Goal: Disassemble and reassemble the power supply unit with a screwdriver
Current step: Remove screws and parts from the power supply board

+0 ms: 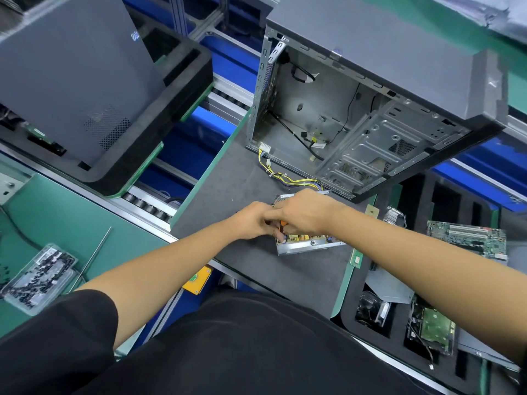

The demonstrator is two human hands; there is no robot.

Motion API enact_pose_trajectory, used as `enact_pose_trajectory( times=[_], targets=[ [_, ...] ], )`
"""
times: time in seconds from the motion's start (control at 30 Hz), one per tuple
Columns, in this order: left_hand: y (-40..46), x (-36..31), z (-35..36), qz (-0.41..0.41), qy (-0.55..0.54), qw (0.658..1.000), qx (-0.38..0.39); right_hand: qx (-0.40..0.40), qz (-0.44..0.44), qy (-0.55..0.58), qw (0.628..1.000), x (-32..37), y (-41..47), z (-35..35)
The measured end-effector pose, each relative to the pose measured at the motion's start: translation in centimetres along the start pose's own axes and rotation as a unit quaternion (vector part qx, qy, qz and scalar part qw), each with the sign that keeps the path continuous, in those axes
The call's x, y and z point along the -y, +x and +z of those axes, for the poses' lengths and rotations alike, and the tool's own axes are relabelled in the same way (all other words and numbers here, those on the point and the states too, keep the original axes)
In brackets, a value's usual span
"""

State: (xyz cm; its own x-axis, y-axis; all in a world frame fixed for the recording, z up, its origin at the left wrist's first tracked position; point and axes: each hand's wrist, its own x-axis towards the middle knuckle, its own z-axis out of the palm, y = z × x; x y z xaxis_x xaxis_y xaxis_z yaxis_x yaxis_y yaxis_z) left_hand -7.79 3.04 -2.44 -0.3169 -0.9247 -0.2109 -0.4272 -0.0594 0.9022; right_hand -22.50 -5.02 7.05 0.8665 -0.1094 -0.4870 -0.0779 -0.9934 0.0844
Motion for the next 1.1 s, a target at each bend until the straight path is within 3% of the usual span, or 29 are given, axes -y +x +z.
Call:
enact_pose_trajectory(
  times=[0.2,0.47,0.63,0.83,1.0,1.1],
  targets=[
    [1.1,-0.2,-0.6,-0.015,-0.015,0.999,-0.034,-0.008,0.022,-0.071,0.997,0.6,0.3,0.3],
    [0.8,-1.0,-0.9,0.005,-0.007,0.998,0.054,0.008,-0.052,-0.052,0.997,-0.3,-1.0,0.9],
    [1.0,-0.9,0.4,-0.025,0.037,0.998,-0.038,-0.031,-0.009,-0.095,0.995,0.6,-0.9,1.0],
    [0.6,-1.1,-0.4,0.006,-0.022,0.998,0.055,-0.001,-0.057,-0.045,0.997,0.5,-1.9,0.7],
    [0.7,-1.2,0.5,-0.011,0.048,0.998,-0.025,-0.024,0.015,-0.057,0.998,1.2,-1.3,0.7],
    [0.9,-0.9,0.4,-0.021,0.037,0.999,0.014,-0.022,0.004,-0.062,0.998,1.4,-1.5,0.7]
  ],
)
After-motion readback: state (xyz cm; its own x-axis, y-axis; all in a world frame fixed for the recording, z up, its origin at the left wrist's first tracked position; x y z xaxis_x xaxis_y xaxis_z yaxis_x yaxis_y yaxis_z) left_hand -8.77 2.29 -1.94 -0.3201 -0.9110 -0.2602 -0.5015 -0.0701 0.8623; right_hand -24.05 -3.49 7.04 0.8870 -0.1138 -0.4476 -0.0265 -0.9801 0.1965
